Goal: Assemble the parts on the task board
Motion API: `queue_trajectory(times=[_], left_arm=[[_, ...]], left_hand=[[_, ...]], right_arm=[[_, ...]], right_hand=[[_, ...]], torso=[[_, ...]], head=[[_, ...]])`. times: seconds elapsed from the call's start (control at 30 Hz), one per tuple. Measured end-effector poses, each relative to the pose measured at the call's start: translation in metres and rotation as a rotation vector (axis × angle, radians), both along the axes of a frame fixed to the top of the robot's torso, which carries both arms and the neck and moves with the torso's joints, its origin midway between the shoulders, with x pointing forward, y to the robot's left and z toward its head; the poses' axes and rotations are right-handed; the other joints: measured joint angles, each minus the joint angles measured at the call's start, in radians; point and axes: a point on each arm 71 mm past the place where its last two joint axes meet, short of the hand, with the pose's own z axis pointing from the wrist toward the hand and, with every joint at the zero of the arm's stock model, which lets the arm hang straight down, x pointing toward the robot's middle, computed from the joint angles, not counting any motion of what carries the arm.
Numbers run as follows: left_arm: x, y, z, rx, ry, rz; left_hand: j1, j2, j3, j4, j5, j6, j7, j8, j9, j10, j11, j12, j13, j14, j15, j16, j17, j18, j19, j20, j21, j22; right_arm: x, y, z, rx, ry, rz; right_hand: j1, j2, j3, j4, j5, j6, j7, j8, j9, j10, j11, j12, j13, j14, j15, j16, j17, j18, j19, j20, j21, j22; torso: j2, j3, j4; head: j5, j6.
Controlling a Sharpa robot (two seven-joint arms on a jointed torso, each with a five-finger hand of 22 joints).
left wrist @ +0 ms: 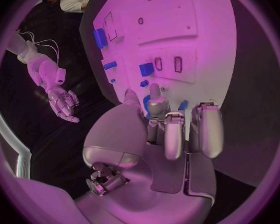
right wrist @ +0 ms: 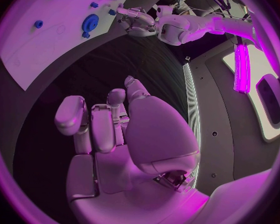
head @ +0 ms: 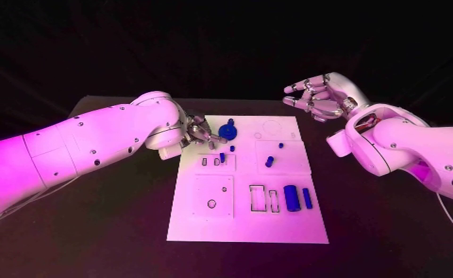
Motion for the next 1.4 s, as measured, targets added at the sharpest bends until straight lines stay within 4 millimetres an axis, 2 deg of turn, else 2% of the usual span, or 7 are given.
queue_trajectory(times=[0.33, 0.57, 0.77, 1.17, 1.4], left_arm=[[0.002, -0.008, -0.003, 0.042, 0.019, -0.020], [0.003, -0.015, -0.006, 0.065, 0.036, -0.034], [0.004, -0.019, -0.009, 0.084, 0.053, -0.045], [0.002, -0.026, -0.011, 0.098, 0.070, -0.069], [0.002, -0.026, -0.012, 0.105, 0.077, -0.075]], left_hand=[[-0.007, 0.005, -0.018, 0.000, 0.000, -0.004, -0.004, 0.015, 0.022, 0.005, -0.004, 0.011, 0.017, 0.003, -0.003, 0.000, 0.000, 0.000, 0.004, -0.004, 0.007, 0.000], [-0.007, 0.005, -0.021, -0.003, 0.000, -0.004, -0.004, 0.023, 0.031, 0.012, -0.004, 0.018, 0.025, 0.001, -0.005, 0.000, 0.000, 0.000, 0.004, -0.004, 0.012, 0.000], [-0.007, 0.005, -0.021, -0.003, 0.000, -0.011, -0.003, 0.023, 0.035, 0.012, -0.004, 0.022, 0.028, 0.000, -0.007, 0.000, 0.000, 0.000, 0.004, -0.004, 0.018, 0.000], [-0.007, 0.005, -0.024, -0.005, 0.000, -0.014, -0.007, 0.031, 0.046, 0.015, -0.008, 0.029, 0.035, 0.000, -0.007, 0.000, 0.000, 0.000, 0.003, -0.004, 0.018, 0.000], [0.003, 0.014, -0.024, -0.005, 0.000, -0.018, -0.003, 0.037, 0.055, 0.015, -0.008, 0.030, 0.037, 0.000, -0.007, 0.000, 0.000, 0.000, 0.003, -0.003, 0.018, 0.000]], right_arm=[[0.002, 0.003, -0.003, -0.008, 0.020, -0.002], [0.002, 0.007, -0.004, -0.023, 0.026, 0.012], [0.002, 0.010, -0.005, -0.040, 0.024, 0.025], [0.001, 0.012, -0.006, -0.072, 0.012, 0.040], [0.000, 0.012, -0.007, -0.080, 0.011, 0.044]], right_hand=[[0.004, 0.004, 0.004, -0.004, 0.009, 0.000, 0.000, 0.000, 0.000, -0.004, 0.004, -0.005, -0.006, 0.000, 0.000, -0.004, -0.003, 0.000, 0.000, 0.000, -0.004, -0.004], [0.004, 0.004, 0.007, -0.007, 0.017, 0.004, 0.004, 0.000, 0.000, -0.007, 0.000, -0.015, -0.016, 0.000, 0.000, -0.009, -0.011, 0.000, -0.004, -0.004, -0.009, -0.014], [0.004, 0.004, 0.007, -0.007, 0.023, 0.004, 0.004, 0.000, -0.001, -0.011, 0.004, -0.015, -0.019, 0.000, 0.000, -0.009, -0.010, 0.000, -0.004, -0.003, -0.013, -0.016], [0.008, 0.000, 0.007, -0.007, 0.023, 0.004, 0.004, 0.000, -0.001, -0.011, 0.004, -0.015, -0.019, 0.000, 0.000, -0.009, -0.011, 0.000, -0.007, 0.000, -0.013, -0.017], [0.008, 0.000, 0.007, -0.007, 0.023, 0.004, 0.004, 0.000, -0.001, -0.011, 0.004, -0.015, -0.019, 0.000, 0.000, -0.009, -0.011, 0.000, -0.007, 0.000, -0.013, -0.017]], torso=[[0.002, 0.0007, -0.0004], [0.002, 0.0013, -0.0008], [0.002, 0.0001, -0.0009], [0.001, 0.0001, -0.0007], [0.002, 0.0001, 0.0011]], head=[[0.002, -0.008], [0.008, -0.013], [0.006, -0.017], [0.004, -0.020], [0.004, -0.022]])
